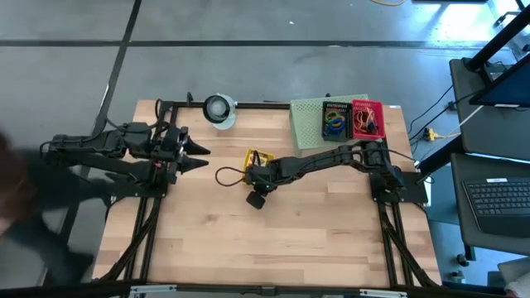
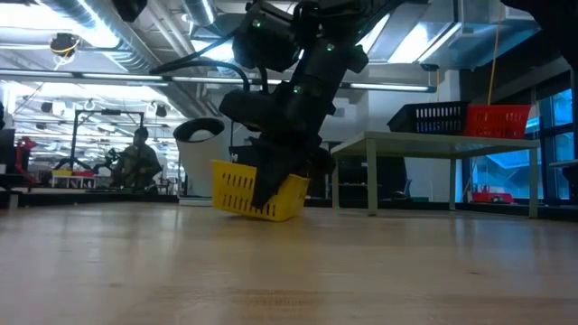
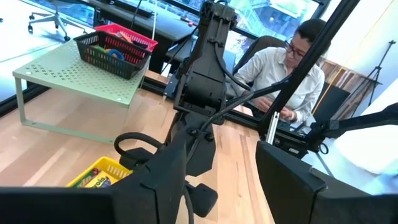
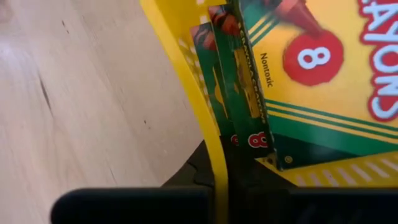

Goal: Pick & Place Office Desk Supplies
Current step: Put the yellow bin filled with crayon boxes on the shelf

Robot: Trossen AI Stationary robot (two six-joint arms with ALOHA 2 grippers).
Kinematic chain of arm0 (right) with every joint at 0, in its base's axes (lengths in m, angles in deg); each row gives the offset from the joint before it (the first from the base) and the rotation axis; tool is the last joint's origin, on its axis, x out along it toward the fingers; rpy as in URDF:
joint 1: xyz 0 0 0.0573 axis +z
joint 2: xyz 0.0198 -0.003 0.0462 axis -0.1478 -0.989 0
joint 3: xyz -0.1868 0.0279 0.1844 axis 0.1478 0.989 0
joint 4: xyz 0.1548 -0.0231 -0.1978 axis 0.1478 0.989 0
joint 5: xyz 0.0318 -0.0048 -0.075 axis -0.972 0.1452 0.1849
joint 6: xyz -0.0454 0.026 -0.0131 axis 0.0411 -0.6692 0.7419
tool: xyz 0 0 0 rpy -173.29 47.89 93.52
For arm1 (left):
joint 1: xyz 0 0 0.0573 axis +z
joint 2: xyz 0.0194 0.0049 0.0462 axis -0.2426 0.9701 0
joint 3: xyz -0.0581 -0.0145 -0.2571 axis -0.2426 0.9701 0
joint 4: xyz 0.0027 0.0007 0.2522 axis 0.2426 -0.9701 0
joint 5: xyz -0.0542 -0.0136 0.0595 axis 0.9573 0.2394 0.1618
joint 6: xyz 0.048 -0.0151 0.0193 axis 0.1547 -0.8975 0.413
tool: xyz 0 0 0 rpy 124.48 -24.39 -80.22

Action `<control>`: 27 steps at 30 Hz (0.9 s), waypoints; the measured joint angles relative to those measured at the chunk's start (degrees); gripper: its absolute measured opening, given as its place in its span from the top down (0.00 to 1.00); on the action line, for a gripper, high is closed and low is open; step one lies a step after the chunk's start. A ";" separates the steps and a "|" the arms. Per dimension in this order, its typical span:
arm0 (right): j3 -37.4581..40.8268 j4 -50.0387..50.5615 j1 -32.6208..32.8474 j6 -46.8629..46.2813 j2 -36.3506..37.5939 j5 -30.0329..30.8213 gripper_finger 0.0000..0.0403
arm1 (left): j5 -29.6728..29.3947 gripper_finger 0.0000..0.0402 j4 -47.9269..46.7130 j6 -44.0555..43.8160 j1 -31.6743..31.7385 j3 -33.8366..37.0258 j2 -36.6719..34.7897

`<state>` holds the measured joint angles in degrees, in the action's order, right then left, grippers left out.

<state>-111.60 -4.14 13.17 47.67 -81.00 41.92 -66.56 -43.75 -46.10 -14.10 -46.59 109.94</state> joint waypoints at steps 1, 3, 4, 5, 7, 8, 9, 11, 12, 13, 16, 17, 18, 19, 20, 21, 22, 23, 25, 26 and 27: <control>0.00 0.00 0.00 -0.04 0.00 -0.04 0.99 | 0.00 0.53 -0.13 0.00 0.00 0.00 0.00; 0.00 0.05 0.00 -0.25 -0.02 -0.23 0.99 | 0.00 0.53 -0.88 0.00 0.00 0.00 0.00; 0.00 0.15 0.00 -0.37 -0.02 -0.44 0.99 | -0.02 0.53 -1.34 0.00 0.00 0.00 0.00; 0.00 0.19 0.02 -0.35 -0.02 -0.91 0.99 | -0.04 0.53 -1.90 0.00 0.00 0.00 0.00; 0.00 0.49 0.06 -0.39 -0.02 -2.20 0.99 | -0.04 0.53 -3.26 0.00 0.00 0.00 0.00; 0.00 0.64 0.11 -0.37 -0.01 -2.66 0.99 | -0.07 0.53 -3.76 0.02 0.00 0.00 0.00; 0.01 0.91 0.26 -0.36 0.23 -3.05 0.99 | -0.07 0.53 -4.28 0.02 0.00 0.00 0.00; 0.07 1.79 0.75 -0.11 0.46 -3.99 1.00 | -0.10 0.53 -5.24 0.02 0.00 0.00 0.00; -0.11 2.20 1.03 -0.13 0.70 -4.44 1.00 | -0.13 0.53 -5.72 0.04 0.00 0.00 0.00; -0.58 3.75 1.27 0.47 1.04 -5.28 1.00 | -0.14 0.53 -6.11 0.19 0.00 0.00 0.01; -4.30 8.60 2.11 3.81 1.63 -6.84 1.00 | -0.17 0.53 -7.10 1.00 0.00 0.00 -0.12; -5.79 10.92 2.32 5.38 1.90 -7.65 1.00 | -0.18 0.53 -7.33 1.42 0.00 0.00 -0.13; -7.32 12.77 2.58 6.58 2.03 -8.29 1.00 | -0.20 0.53 -7.28 1.82 0.00 0.00 -0.16; -8.72 13.91 2.76 7.52 2.05 -8.84 1.00 | -0.20 0.53 -7.24 2.27 0.00 0.00 -0.19; -10.02 15.18 2.96 8.21 2.05 -9.20 1.00 | -0.20 0.53 -7.28 2.64 0.00 0.00 -0.29; -11.30 17.06 3.05 8.89 2.05 -9.31 1.00 | -0.22 0.53 -7.26 2.99 0.00 0.00 -0.35; -12.58 18.96 3.16 9.51 2.05 -9.32 1.00 | -0.20 0.53 -7.26 3.04 0.00 0.00 -0.37; -13.73 20.21 3.18 9.90 2.05 -9.35 1.00 | -0.20 0.53 -7.28 3.04 0.00 0.00 -0.46; -15.02 21.27 3.21 10.60 2.12 -9.16 1.00 | -0.20 0.53 -7.30 3.06 0.00 0.00 -0.55; -15.47 22.01 3.16 10.86 2.12 -8.98 1.00 | -0.20 0.53 -7.42 3.08 0.00 0.00 -0.58; -15.88 22.63 3.13 11.00 2.12 -8.80 1.00 | -0.20 0.53 -7.69 3.08 0.00 0.00 -0.74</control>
<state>-127.48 18.49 16.30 58.67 -78.88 33.12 -66.76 -51.43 -43.02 -14.10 -46.59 109.19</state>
